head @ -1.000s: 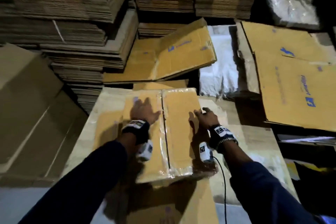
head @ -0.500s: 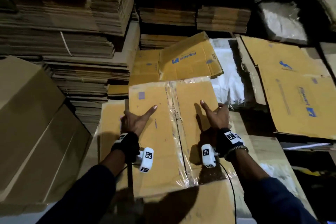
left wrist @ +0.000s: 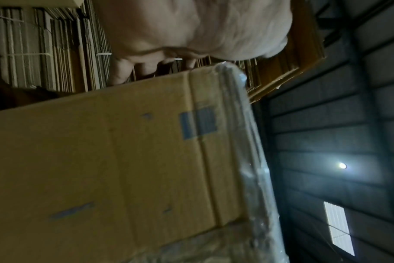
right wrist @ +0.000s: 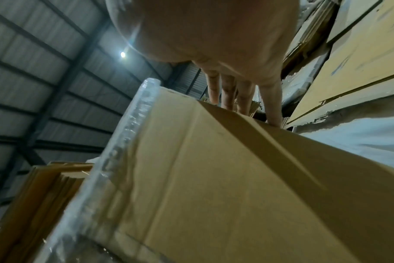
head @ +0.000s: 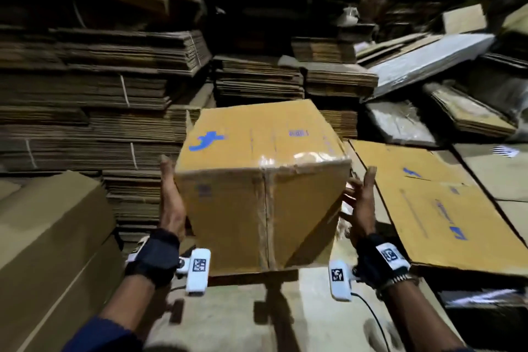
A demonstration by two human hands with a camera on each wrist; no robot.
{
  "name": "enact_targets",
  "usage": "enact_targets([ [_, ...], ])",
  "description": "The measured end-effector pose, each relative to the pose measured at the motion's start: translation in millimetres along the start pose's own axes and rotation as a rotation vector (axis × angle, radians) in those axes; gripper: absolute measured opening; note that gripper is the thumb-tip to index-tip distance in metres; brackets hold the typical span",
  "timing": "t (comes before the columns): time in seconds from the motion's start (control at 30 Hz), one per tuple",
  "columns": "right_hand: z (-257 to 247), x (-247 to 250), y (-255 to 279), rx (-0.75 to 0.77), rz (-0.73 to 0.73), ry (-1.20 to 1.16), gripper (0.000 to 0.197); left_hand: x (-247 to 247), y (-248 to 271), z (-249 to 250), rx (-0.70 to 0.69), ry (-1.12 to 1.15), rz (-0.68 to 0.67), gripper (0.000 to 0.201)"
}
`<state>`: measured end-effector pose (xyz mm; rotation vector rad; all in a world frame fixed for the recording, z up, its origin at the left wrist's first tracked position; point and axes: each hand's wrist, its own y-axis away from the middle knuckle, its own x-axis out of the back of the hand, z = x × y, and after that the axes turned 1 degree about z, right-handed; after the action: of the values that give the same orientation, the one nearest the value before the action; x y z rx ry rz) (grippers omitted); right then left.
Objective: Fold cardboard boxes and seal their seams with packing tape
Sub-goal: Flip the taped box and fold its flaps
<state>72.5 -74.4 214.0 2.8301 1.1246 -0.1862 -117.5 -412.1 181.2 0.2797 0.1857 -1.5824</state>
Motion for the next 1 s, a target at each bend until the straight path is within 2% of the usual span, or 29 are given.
enact_targets([
  [0.07,-1,5,13,-0.06,-0.036,0.102,0.086,-2,31,3,-0.032,-0.142,-0.042,0.096],
  [0.1,3,6,16,-0.088,-0.043,0.217,0.086,-2,42,-6,-0.024,-0.25,-0.002,0.092],
  [0.13,9,8,20,-0.123,-0.044,0.345,0.095,3,49,-20,-0.023,-0.334,0.05,0.087],
  [0.2,26,11,19,-0.238,-0.072,0.551,0.124,17,61,-51,-0.008,-0.467,0.098,0.084],
  [0.23,33,12,22,-0.288,-0.096,0.636,0.126,24,68,-65,-0.007,-0.505,0.079,0.085],
  [0.27,37,11,25,-0.291,-0.118,0.733,0.118,30,74,-75,-0.011,-0.543,0.046,0.08],
  [0.37,58,-1,30,-0.049,-0.046,1.009,0.077,36,70,-86,-0.049,-0.644,0.01,0.059],
  [0.4,64,-11,35,0.021,-0.001,1.074,0.081,37,63,-85,-0.052,-0.668,-0.013,0.06],
  [0.47,71,-30,49,0.067,0.034,1.192,0.113,34,51,-80,-0.081,-0.76,-0.053,0.064],
  [0.53,73,-42,57,0.038,0.0,1.268,0.141,29,41,-75,-0.105,-0.933,-0.069,0.08],
  [0.6,67,-49,63,0.021,-0.031,1.325,0.155,11,54,-62,-0.083,-1.171,-0.042,0.114],
  [0.67,65,-52,67,0.009,-0.066,1.365,0.163,-13,77,-49,-0.049,-1.316,-0.008,0.145],
  [0.73,72,-52,67,0.025,-0.075,1.399,0.165,-35,90,-49,-0.035,-1.396,-0.04,0.16],
  [0.83,78,-47,65,0.069,-0.001,1.431,0.162,-52,97,-58,-0.052,-1.538,-0.122,0.166],
  [0.93,78,-38,56,0.065,0.086,1.368,0.165,-45,91,-63,-0.103,-1.559,-0.065,0.153],
  [1.0,70,-29,49,0.008,0.088,1.263,0.166,-32,84,-59,-0.097,-1.484,-0.012,0.149],
])
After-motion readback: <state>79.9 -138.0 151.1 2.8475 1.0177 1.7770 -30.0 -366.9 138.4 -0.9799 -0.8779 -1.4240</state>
